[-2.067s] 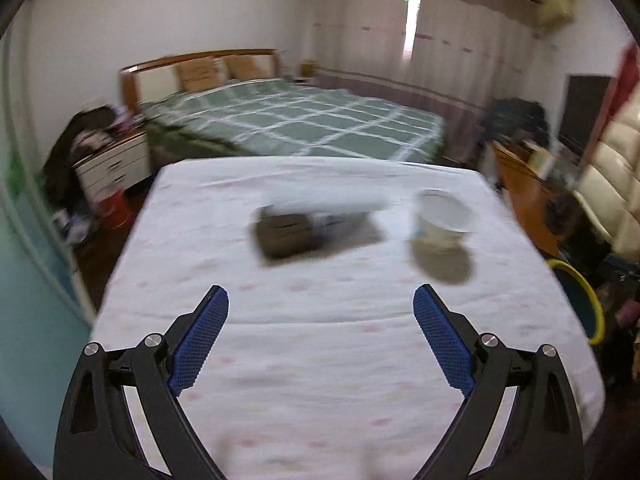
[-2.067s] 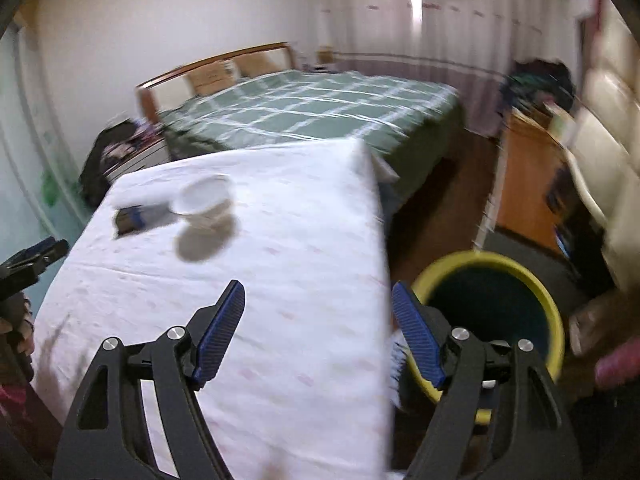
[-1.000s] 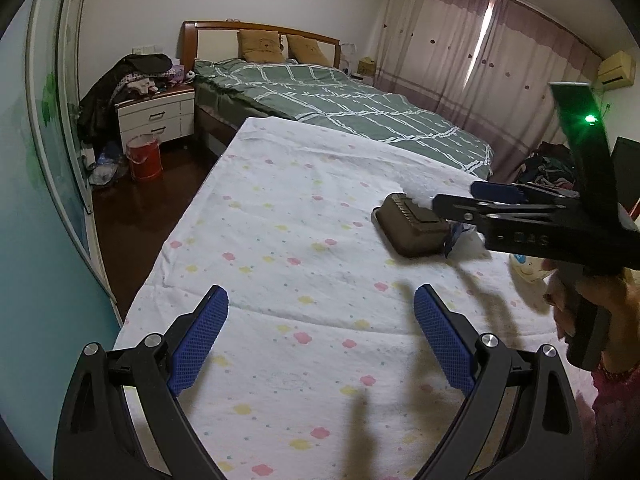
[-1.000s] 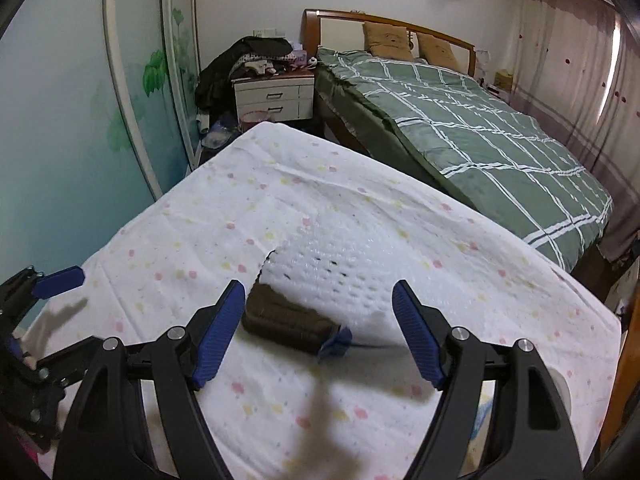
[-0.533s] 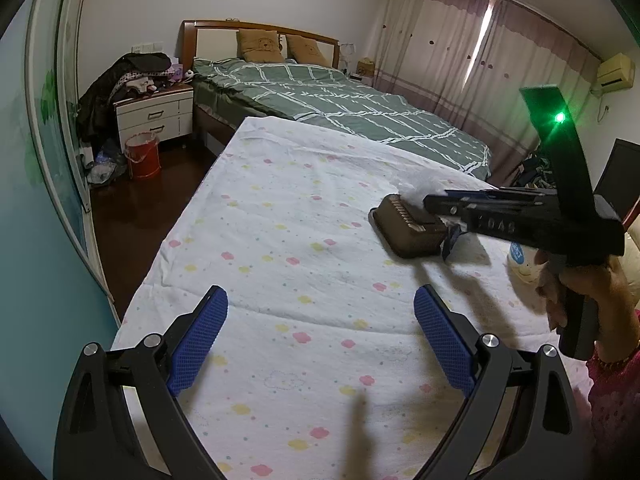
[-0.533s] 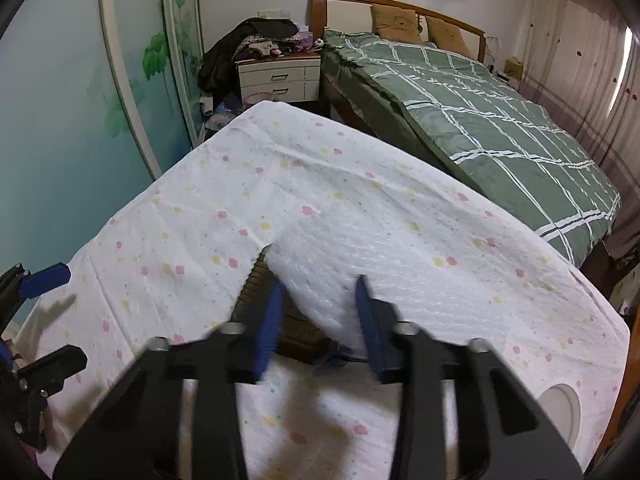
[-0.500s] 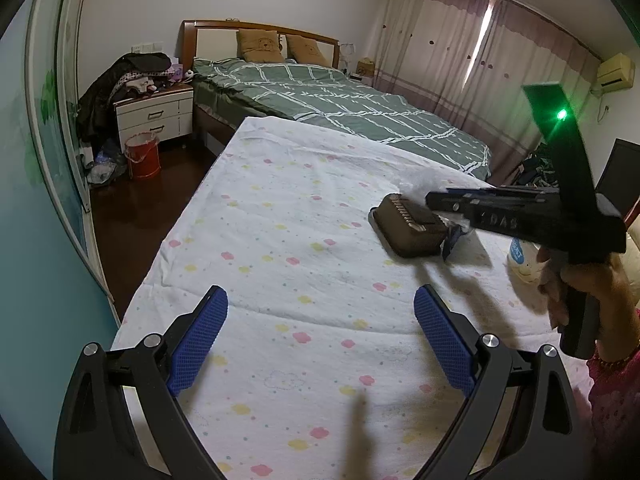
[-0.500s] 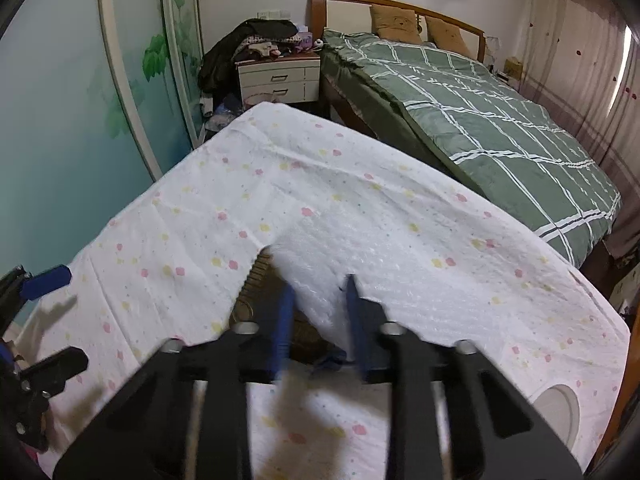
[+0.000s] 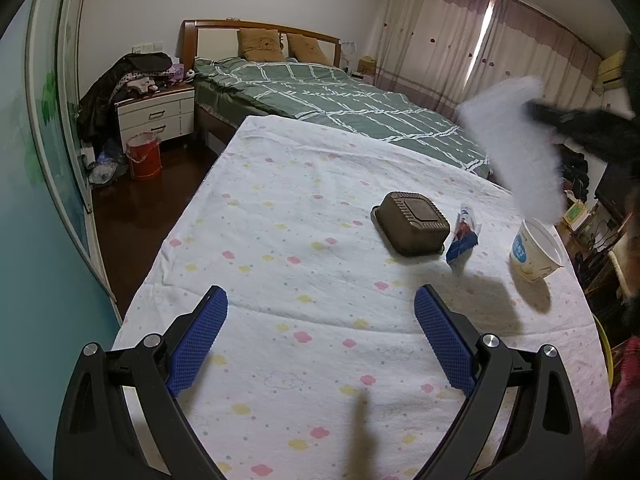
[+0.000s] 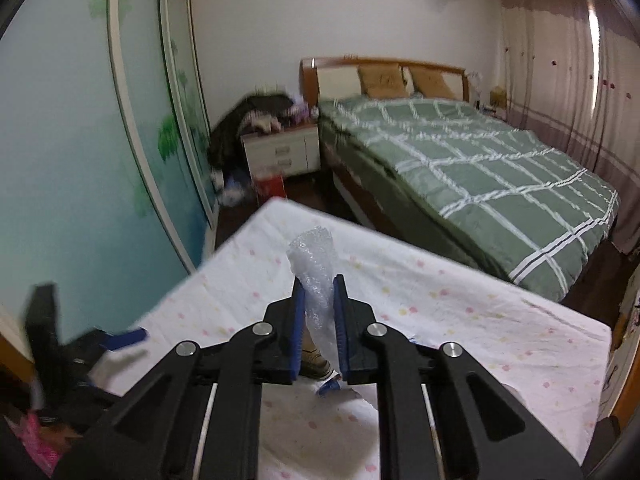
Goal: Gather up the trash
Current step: 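Reach to the table and grasp the bubble wrap on the brown box with the right tool, then carry the bubble wrap over the bin and open the right tool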
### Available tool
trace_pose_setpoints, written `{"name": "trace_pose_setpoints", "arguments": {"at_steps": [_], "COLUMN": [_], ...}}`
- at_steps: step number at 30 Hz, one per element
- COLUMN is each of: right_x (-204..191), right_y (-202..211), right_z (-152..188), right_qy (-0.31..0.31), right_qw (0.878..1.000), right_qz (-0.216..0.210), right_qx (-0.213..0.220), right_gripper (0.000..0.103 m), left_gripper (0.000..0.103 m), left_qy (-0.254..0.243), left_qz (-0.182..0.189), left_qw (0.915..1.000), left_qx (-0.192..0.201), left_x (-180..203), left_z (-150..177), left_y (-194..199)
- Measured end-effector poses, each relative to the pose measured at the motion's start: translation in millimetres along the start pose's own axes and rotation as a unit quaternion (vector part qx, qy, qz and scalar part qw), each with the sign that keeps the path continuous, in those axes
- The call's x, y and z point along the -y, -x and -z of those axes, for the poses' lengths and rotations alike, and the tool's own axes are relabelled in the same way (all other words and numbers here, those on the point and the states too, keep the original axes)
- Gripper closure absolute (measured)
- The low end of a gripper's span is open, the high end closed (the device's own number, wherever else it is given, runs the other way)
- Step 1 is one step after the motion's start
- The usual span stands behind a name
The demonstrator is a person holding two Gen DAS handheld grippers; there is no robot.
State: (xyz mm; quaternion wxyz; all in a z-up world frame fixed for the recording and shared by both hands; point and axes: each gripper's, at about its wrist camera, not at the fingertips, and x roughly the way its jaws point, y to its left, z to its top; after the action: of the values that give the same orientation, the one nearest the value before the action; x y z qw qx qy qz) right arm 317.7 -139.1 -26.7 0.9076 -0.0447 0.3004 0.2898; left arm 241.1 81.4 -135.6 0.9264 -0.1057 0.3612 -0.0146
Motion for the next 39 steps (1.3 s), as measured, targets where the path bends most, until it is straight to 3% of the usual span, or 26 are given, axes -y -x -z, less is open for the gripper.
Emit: {"name": "trace_pose_setpoints", "arguments": {"at_steps": [4,10,14,18,27,32,39], "right_x": [16,62,102,147,215,242,262], "right_y": [59,141,183,213,244,249,250], "right_z": [6,48,90,141,235,272,299], "right_qy": [-0.025,-0.077,-0.125,-0.18,-0.267,-0.295,-0.316], "right_qw": [0.999,0.992,0.98,0.963,0.926,0.913,0.904], "right_qz": [0.005,0.074,0.137,0.192,0.267,0.28,0.288], "right_qx": [0.04,0.073,0.072,0.051,0.026,0.014,0.001], "right_gripper": [0.09,0.09,0.09,0.09,0.09,0.09,0.09], "left_gripper": [0.01,0.01,0.01,0.01,0.01,0.01,0.01], "left_qy": [-0.004,-0.016,-0.027,-0.032,-0.085,-0.111,-0.141], "left_qz": [-0.003,-0.006,-0.011,0.008,0.053,0.075,0.095], "left_qw": [1.0,0.9998,0.9995,0.9994,0.995,0.991,0.9854], "left_qx": [0.003,0.009,0.014,0.005,0.011,0.006,-0.012], "left_x": [1,6,13,26,88,128,171], "left_z": [0,1,2,3,-3,-3,3], "left_y": [0,3,7,10,26,29,24]}}
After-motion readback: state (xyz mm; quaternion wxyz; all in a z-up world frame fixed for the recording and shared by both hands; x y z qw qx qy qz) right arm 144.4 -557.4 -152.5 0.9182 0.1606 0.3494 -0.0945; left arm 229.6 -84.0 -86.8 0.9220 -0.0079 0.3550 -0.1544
